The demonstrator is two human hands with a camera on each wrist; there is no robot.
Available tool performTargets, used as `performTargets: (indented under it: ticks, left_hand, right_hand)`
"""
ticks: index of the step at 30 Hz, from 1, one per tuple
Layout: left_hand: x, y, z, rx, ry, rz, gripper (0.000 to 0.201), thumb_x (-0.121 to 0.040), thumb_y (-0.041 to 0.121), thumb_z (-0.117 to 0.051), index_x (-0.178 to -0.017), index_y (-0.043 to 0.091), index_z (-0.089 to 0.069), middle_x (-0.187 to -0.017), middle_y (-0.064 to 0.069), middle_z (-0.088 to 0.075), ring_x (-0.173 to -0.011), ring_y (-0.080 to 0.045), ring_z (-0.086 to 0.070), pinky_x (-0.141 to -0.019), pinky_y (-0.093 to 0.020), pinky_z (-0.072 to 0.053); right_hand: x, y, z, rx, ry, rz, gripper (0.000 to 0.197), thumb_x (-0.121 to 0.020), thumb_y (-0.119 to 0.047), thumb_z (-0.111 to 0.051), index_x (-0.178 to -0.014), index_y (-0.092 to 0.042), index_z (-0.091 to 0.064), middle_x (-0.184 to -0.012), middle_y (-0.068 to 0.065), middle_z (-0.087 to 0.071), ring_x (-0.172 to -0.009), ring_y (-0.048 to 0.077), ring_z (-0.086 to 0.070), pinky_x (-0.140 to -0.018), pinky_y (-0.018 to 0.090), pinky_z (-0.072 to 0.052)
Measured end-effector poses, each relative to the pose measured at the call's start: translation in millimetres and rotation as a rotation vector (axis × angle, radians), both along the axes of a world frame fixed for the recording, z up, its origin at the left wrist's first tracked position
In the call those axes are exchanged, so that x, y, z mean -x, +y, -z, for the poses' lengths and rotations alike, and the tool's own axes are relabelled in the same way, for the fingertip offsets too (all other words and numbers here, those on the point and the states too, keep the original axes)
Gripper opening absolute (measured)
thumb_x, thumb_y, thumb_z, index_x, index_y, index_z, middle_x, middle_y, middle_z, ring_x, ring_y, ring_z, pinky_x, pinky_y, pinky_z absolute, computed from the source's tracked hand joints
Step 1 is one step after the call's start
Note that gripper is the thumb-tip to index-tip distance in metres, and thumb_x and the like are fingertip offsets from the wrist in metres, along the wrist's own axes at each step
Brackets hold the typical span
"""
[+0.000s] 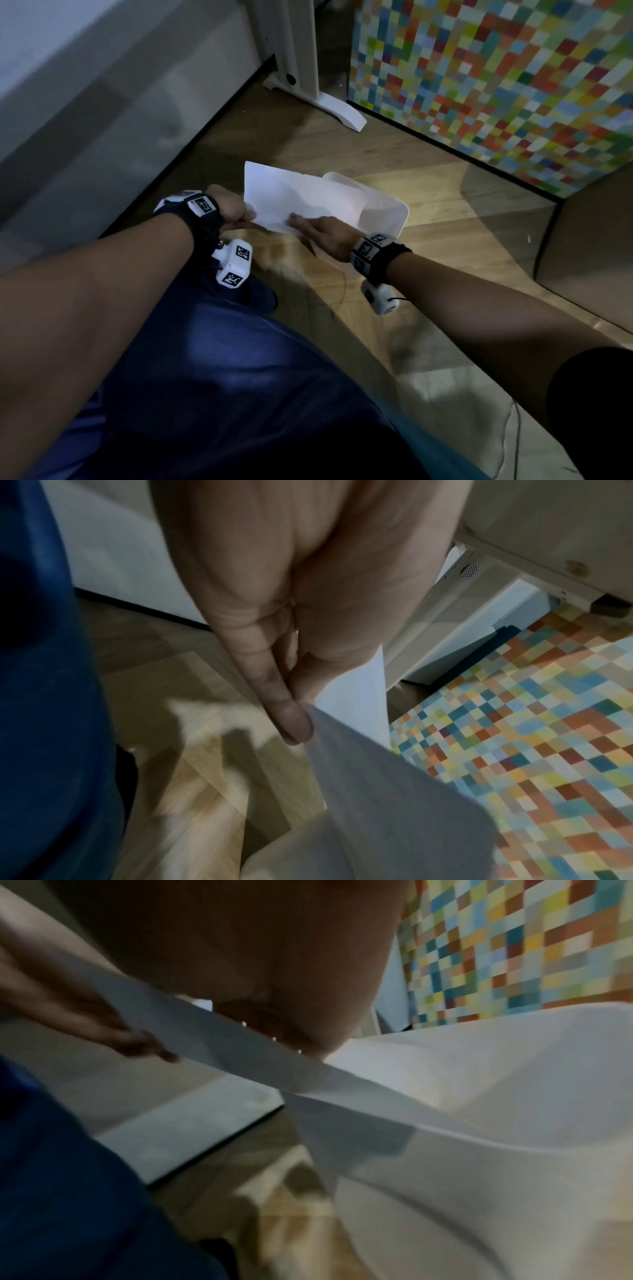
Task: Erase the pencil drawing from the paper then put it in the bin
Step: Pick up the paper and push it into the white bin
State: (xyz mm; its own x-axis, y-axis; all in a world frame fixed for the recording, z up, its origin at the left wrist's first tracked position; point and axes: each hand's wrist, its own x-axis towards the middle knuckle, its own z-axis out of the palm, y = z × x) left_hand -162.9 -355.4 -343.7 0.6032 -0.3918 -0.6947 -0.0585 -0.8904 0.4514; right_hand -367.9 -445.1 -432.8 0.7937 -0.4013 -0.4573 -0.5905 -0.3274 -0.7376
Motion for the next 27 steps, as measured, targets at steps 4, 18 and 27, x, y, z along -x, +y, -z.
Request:
performTargets:
  ticks: [4,18,27]
  left_hand:
    - [-14.3,5.2,8.2,0.078,0.076,-0.108,0.006,-0.093,-0.012,-0.07,-0.098,-0.01,-0.072,-0.1,-0.023,-0.076,-0.084,-0.028,-0.077,-0.082,-0.037,-0.066]
    - [-25.8,4.2,7.5,0.037,0.046,-0.066,0.007,-0.094,-0.005,-0.073,-0.101,-0.005,-0.074,-0.094,-0.018,-0.076,-0.081,-0.025,-0.075,-0.075,-0.034,-0.066]
    - [-37.5,7.4,19.2,0.04,0.062,-0.093,0.008,-0.086,-0.008,-0.079,-0.093,-0.007,-0.078,-0.087,-0.021,-0.08,-0.09,-0.032,-0.08,-0.093,-0.045,-0.063]
  right_hand:
    - [25.9,-31.8,18.6,0.01,0.291,0.091,0.092,-0.102,-0.077,-0.008,-0.151,-0.019,-0.058,-0.152,0.016,-0.058,-0.126,0.032,-0.058,-0.114,0.046,-0.036]
    - [6.1,-16.4,14.9,0.016,0.096,-0.07,0.079,-0.105,-0.074,-0.016,-0.164,-0.027,-0.041,-0.169,0.001,-0.042,-0.151,0.025,-0.043,-0.124,0.036,-0.023]
    - [7.2,-43.1,8.7,0.275,0.306,0.054,0.084,-0.106,-0.07,-0.011,-0.143,-0.016,-0.064,-0.14,0.016,-0.067,-0.117,0.032,-0.065,-0.108,0.046,-0.045]
